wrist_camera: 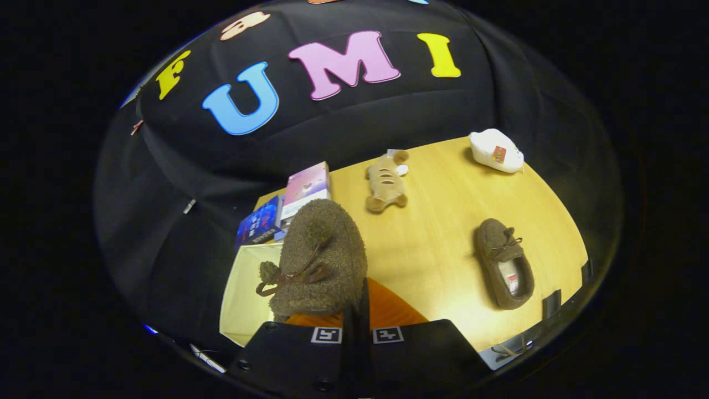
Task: Open the storage box then place both shoes into the box .Put the left shoe in first, then the right shoe, with the right side of both shoes facing outward in a uniform manner.
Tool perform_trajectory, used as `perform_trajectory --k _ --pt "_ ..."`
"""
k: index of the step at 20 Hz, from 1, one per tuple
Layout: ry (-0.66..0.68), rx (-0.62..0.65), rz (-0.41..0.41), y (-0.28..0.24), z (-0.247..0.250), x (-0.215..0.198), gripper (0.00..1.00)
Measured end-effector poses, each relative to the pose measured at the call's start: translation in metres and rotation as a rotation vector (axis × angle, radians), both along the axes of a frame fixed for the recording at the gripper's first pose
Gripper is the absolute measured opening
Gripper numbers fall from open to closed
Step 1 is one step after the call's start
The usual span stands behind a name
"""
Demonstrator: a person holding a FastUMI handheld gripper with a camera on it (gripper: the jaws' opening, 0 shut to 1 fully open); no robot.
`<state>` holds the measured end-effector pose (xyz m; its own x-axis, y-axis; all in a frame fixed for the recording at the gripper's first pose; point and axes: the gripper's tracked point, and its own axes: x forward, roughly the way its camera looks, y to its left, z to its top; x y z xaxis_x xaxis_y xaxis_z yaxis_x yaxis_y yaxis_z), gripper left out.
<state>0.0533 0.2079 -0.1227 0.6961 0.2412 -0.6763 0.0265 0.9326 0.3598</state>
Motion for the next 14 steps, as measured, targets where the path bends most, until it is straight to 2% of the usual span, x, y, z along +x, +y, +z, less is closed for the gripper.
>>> perform_trajectory --k 6,11,14 --pt "0.0 0.095 0.047 0.078 0.016 0.0 0.05" --pt "0.08 0.132 0.047 0.139 -0.011 0.008 0.05" --pt "0.142 0.113 0.039 0.165 -0.038 0.011 0.06"
